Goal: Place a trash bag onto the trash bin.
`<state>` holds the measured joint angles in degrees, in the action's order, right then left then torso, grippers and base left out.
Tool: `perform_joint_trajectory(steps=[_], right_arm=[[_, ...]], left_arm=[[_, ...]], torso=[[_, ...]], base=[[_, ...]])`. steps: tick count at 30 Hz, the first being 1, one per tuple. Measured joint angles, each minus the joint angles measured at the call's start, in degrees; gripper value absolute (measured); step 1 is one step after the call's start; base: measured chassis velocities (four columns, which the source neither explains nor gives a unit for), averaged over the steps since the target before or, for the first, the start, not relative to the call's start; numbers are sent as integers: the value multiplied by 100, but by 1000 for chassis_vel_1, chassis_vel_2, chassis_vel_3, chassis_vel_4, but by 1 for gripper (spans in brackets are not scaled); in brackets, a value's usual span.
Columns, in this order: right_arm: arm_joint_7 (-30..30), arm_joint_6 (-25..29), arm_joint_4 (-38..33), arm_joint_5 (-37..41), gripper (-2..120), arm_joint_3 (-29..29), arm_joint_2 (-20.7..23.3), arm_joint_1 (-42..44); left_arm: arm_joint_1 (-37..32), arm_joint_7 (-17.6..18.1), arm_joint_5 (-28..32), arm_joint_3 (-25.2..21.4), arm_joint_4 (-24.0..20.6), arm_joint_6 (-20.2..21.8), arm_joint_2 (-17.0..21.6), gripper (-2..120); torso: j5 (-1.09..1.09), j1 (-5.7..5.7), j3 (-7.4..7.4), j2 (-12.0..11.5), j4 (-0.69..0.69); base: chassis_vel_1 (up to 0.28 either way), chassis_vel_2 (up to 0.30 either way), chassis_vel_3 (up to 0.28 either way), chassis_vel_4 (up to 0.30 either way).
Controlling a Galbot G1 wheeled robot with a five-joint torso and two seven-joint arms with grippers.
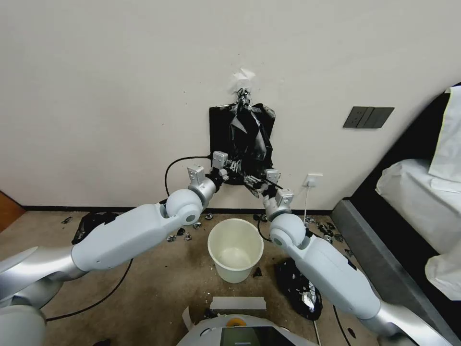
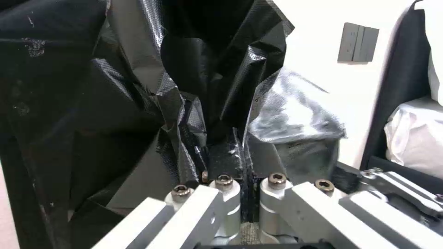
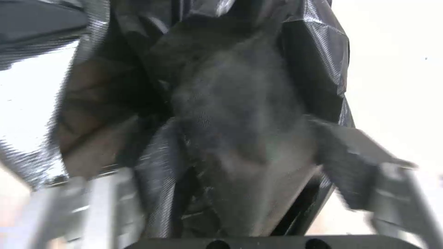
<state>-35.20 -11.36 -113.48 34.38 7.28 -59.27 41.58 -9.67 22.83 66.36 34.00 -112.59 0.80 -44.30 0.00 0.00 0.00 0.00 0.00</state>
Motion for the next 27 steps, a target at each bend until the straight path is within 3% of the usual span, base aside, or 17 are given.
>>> perform_joint_trajectory(steps=[16,23,27], right_arm=[[43,70,260,-14,9,145,47,-219],[69,112,282,94,7,173,57,-264],[22,188,143,534,7,94,46,-276]], left_arm=[[15,-6,23,-35,-87,0,49,0],[-43,-6,25,-134,-138,1,91,0],[-208,-51,24,-303,-185,-27,136,0]], torso=[[0,0,0,0,0],[0,0,0,0,0],[0,0,0,0,0]], base=[[0,0,0,0],[0,0,0,0],[0,0,0,0]])
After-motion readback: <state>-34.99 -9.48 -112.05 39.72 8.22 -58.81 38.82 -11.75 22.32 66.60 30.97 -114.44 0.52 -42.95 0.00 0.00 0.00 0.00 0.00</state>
